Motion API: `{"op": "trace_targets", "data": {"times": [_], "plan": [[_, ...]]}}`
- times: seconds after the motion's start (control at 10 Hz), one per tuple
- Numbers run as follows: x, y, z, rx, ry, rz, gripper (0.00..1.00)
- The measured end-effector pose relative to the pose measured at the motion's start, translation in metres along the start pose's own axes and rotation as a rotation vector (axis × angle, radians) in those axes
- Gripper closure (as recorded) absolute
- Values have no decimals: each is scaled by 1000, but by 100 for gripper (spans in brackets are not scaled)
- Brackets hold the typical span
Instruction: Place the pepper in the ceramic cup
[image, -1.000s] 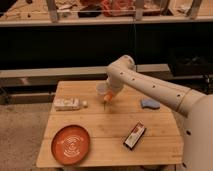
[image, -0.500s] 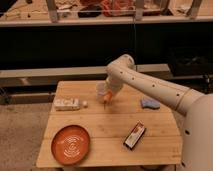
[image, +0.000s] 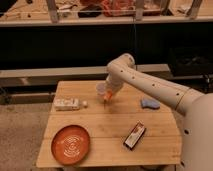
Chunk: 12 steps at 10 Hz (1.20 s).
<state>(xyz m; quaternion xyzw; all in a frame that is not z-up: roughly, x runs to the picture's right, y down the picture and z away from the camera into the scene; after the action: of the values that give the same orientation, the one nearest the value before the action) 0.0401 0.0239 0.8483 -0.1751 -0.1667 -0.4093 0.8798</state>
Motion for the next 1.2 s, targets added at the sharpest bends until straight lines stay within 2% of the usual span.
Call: {"op": "trace_targets", "data": {"times": [1.1,1.2], "plan": [[4,-5,-5,25,-13,-14,93],[5,-6,-6,27,-12,-14,90]]}}
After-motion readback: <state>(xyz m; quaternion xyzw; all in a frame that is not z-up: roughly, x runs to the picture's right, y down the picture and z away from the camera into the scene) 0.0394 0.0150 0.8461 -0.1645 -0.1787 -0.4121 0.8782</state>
